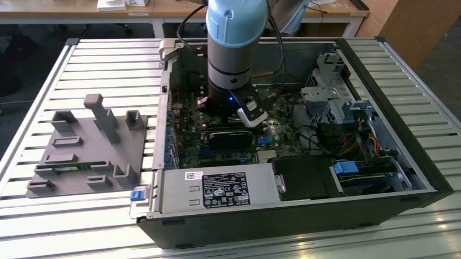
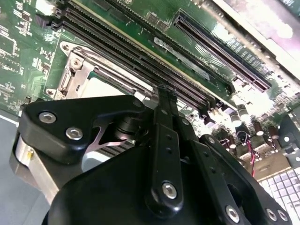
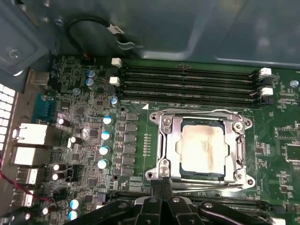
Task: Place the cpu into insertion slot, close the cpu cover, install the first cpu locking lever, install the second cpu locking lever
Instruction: 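Install the second cpu locking lever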
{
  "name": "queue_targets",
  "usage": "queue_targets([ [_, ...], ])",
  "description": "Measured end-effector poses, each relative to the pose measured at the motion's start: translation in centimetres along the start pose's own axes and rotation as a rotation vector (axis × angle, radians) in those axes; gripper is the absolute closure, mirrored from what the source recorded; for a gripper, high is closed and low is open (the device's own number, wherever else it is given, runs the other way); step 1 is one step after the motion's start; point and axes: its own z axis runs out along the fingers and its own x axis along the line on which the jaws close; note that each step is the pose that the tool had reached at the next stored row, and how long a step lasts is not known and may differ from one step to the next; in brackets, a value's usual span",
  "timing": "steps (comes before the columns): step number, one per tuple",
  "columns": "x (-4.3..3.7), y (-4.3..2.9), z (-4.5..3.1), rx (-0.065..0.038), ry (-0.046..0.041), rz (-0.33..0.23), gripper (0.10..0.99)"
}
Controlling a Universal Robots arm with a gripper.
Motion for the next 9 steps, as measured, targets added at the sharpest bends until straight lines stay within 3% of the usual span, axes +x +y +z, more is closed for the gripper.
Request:
queue_targets([
  [9,0.36,-0.19,0.25,-0.022,-0.0008,0.0,0.965],
])
